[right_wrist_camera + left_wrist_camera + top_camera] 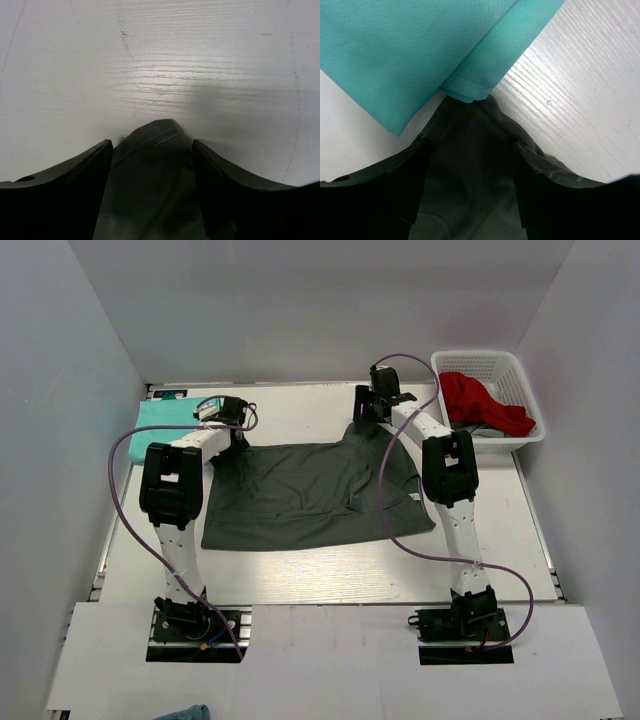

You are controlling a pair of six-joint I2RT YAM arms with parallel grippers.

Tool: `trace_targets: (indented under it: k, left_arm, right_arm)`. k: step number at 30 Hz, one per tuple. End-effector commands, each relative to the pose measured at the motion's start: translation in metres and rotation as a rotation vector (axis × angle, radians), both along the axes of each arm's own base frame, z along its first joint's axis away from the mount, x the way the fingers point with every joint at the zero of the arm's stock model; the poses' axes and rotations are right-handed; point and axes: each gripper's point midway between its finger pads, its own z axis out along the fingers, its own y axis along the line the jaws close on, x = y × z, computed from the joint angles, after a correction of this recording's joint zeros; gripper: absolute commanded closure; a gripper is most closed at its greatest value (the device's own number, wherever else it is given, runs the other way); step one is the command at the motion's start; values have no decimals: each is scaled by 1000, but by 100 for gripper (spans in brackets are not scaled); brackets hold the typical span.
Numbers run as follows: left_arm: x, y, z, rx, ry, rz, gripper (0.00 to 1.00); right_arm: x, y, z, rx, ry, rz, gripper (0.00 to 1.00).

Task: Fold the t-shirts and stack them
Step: Grap the side of the flattened tshirt furthest away from the robot with both arms

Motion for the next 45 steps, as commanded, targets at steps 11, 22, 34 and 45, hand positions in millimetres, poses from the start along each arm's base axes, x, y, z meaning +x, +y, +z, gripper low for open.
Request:
trace_targets:
  k: [11,22,34,45]
  left_arm:
    - [2,12,26,36,-28,62,26]
    - [4,9,-4,34,46,62,72]
    - [-12,1,32,18,-6,37,100]
    - [-34,-8,57,7,-63,9,100]
  right_arm:
    - [-4,-1,-7,9,20,-22,73]
    - [-7,-8,15,-7,-37,-25,100]
    - [-36,-14,95,51,-222,14,100]
    - [-66,-26,120,48,-288,15,100]
